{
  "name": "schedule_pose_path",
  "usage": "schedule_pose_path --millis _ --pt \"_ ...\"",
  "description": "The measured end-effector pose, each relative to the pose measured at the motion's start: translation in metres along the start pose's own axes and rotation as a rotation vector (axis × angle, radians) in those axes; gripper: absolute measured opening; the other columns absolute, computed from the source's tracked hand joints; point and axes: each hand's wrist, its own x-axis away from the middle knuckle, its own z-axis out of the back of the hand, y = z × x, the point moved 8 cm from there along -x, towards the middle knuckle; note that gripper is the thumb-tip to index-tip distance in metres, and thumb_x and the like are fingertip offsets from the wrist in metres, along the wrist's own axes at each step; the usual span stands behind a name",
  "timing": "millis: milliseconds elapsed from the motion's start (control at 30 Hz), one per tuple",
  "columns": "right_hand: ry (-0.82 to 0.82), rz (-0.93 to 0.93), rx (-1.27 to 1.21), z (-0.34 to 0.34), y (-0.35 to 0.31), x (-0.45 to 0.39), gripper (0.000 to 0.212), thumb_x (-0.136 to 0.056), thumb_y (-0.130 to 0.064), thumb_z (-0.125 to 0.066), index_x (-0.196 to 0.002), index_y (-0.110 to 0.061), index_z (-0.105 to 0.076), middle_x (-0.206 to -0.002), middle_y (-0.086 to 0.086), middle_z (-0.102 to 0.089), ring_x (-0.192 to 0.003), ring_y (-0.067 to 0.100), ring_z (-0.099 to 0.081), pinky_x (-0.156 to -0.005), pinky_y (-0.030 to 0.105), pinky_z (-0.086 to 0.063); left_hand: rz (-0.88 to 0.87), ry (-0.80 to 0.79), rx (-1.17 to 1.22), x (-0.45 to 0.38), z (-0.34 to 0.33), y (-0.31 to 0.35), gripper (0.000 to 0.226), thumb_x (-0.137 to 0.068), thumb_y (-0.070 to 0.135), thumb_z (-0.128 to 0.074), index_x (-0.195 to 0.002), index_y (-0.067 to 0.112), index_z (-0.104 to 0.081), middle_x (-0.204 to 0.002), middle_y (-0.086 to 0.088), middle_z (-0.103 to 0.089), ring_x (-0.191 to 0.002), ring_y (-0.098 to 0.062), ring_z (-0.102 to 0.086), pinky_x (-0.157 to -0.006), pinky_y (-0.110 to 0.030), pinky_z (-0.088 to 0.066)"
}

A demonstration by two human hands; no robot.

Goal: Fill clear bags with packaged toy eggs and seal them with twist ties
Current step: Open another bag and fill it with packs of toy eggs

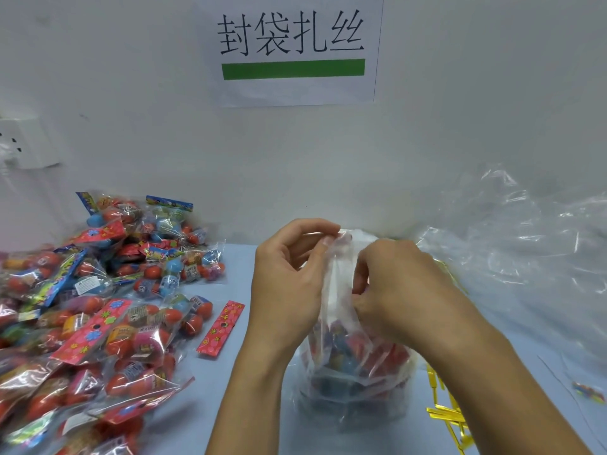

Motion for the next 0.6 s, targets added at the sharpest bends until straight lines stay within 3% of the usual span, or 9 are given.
schedule_pose_path --millis 67,167,267,300,367,467,600 --pt "0.03 0.073 -0.026 0.004 -0.006 -0.002 0.01 -0.08 -0.023 -0.065 -0.071 -0.019 -0.061 -0.067 -0.003 -0.058 -0.063 0.02 -0.056 -0.055 0.029 -0.047 -0.006 0.005 0.005 -0.001 0.002 -0.001 0.02 -0.093 0.0 -0.064 -0.09 0.017 -0.073 -0.09 0.001 -0.077 -0.089 -0.014 -0.073 -0.078 -0.027 -0.059" --pt "-0.115 0.146 -0.127 -0.006 -0.014 -0.001 0.029 -0.081 -0.021 -0.062 -0.053 -0.016 -0.056 -0.044 -0.002 -0.047 -0.043 0.013 -0.045 -0.036 0.017 -0.031 -0.017 -0.003 0.018 0.0 0.001 0.0 0.017 -0.094 -0.003 -0.061 -0.094 0.01 -0.072 -0.089 0.0 -0.078 -0.091 -0.015 -0.074 -0.081 -0.027 -0.059" --pt "-0.292 0.161 -0.168 -0.018 -0.023 0.006 0.046 -0.083 -0.021 -0.059 -0.042 -0.041 -0.058 -0.034 -0.016 -0.047 -0.038 0.008 -0.047 -0.034 0.014 -0.032 -0.037 -0.009 -0.003 0.001 -0.001 0.003 0.016 -0.095 0.0 -0.06 -0.094 0.011 -0.071 -0.089 0.003 -0.078 -0.092 -0.014 -0.074 -0.085 -0.029 -0.059" --pt "-0.316 0.156 -0.163 -0.021 -0.023 0.007 0.048 -0.084 -0.019 -0.059 -0.042 -0.041 -0.058 -0.034 -0.019 -0.046 -0.038 0.004 -0.047 -0.035 0.014 -0.032 -0.04 -0.009 -0.007 0.001 -0.001 0.003 0.016 -0.095 0.0 -0.061 -0.094 0.012 -0.071 -0.089 0.004 -0.078 -0.091 -0.015 -0.074 -0.086 -0.031 -0.059" --pt "-0.309 0.139 -0.135 -0.024 -0.021 0.006 0.038 -0.085 -0.017 -0.059 -0.049 -0.02 -0.053 -0.04 -0.009 -0.051 -0.04 0.006 -0.048 -0.034 0.017 -0.03 -0.044 -0.007 -0.01 0.001 -0.002 0.004 0.017 -0.094 0.0 -0.061 -0.094 0.013 -0.071 -0.088 0.005 -0.078 -0.092 -0.015 -0.074 -0.087 -0.035 -0.059" --pt "-0.294 0.116 -0.101 -0.026 -0.019 0.006 0.023 -0.085 -0.012 -0.056 -0.066 -0.02 -0.045 -0.064 -0.004 -0.052 -0.054 0.009 -0.046 -0.041 0.018 -0.027 -0.046 -0.01 -0.018 0.002 -0.004 0.004 0.015 -0.095 0.0 -0.062 -0.095 0.012 -0.071 -0.089 0.004 -0.078 -0.095 -0.015 -0.073 -0.09 -0.041 -0.059" --pt "-0.32 0.103 -0.101 -0.028 -0.02 0.008 0.023 -0.084 -0.01 -0.054 -0.067 -0.02 -0.043 -0.066 -0.004 -0.05 -0.057 0.01 -0.044 -0.044 0.018 -0.025 -0.037 -0.01 -0.023 0.001 -0.004 0.004 0.015 -0.094 0.001 -0.062 -0.095 0.012 -0.072 -0.089 0.005 -0.078 -0.096 -0.014 -0.073 -0.091 -0.043 -0.058"
